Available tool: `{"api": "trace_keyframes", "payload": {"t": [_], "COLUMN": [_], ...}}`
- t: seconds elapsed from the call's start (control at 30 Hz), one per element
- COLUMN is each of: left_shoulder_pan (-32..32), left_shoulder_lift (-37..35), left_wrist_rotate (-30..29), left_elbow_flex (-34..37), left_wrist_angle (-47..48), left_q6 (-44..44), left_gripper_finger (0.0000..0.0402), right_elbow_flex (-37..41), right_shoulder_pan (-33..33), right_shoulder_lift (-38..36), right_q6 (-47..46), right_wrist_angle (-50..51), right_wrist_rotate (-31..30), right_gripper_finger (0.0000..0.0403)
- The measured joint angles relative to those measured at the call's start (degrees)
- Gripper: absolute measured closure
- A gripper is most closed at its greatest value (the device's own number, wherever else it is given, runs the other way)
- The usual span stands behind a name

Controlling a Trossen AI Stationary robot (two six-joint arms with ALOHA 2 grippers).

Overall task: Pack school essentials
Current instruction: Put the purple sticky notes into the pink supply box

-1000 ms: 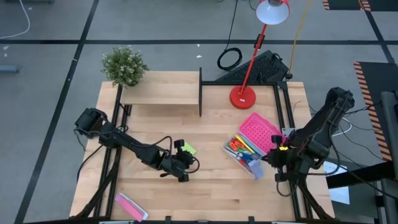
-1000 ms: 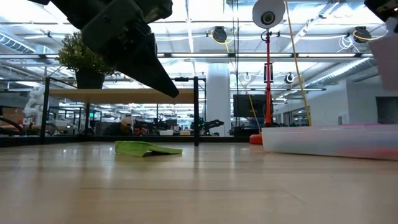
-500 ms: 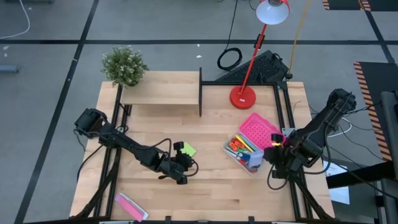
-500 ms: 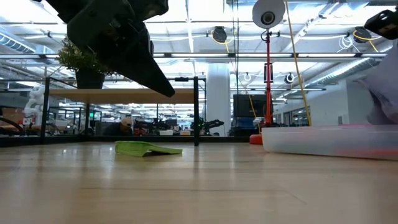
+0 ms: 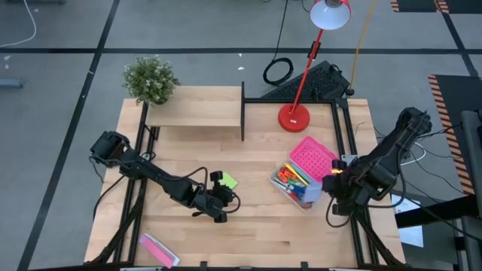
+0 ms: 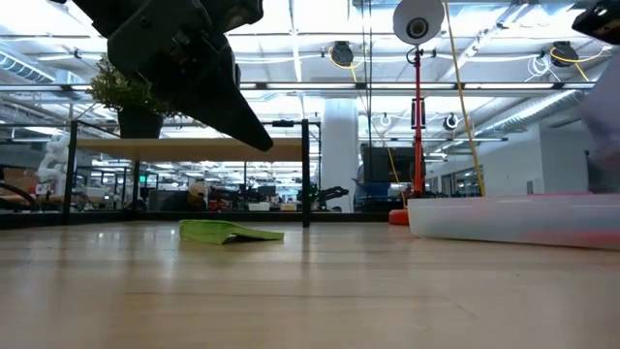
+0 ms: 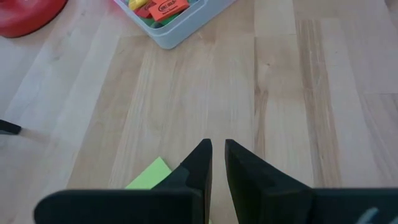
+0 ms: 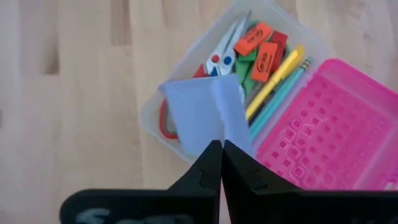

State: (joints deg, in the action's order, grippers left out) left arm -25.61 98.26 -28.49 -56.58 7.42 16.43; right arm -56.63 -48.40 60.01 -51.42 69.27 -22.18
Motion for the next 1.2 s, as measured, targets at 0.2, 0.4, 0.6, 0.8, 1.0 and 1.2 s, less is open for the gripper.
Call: {"api": "trace_keyframes", "payload": {"t": [0.2, 0.4, 0.6, 0.8, 1.0, 1.2], "left_shoulder_pan": [0.0, 0.0, 0.0, -0.2, -0.3, -0.2], "left_shoulder_lift": [0.0, 0.0, 0.0, 0.0, 0.0, 0.0], "left_wrist_rotate": [0.0, 0.0, 0.0, 0.0, 0.0, 0.0], "left_elbow_flex": [0.0, 0.0, 0.0, 0.0, 0.0, 0.0], "left_wrist_angle": [0.0, 0.0, 0.0, 0.0, 0.0, 0.0], "left_q6": [0.0, 0.0, 0.0, 0.2, 0.2, 0.2], "left_gripper_finger": [0.0353, 0.0353, 0.0353, 0.0353, 0.0353, 0.0353], "right_elbow_flex": [-1.9, -1.9, -1.9, -1.9, -1.9, -1.9], "right_shoulder_pan": [0.0, 0.7, 2.3, 3.9, 5.9, 7.8], "right_shoulder_lift": [0.0, 0.5, 1.0, 1.8, 3.3, 4.9], "right_q6": [-0.7, -4.0, -4.9, -4.9, -5.2, -5.1], "right_wrist_angle": [-0.2, -2.2, -5.3, -6.1, -6.6, -6.5], "right_wrist_rotate": [0.1, 4.4, 4.5, 6.4, 8.9, 10.5], "right_gripper_finger": [0.0403, 0.0403, 0.0403, 0.0403, 0.0403, 0.0403]}}
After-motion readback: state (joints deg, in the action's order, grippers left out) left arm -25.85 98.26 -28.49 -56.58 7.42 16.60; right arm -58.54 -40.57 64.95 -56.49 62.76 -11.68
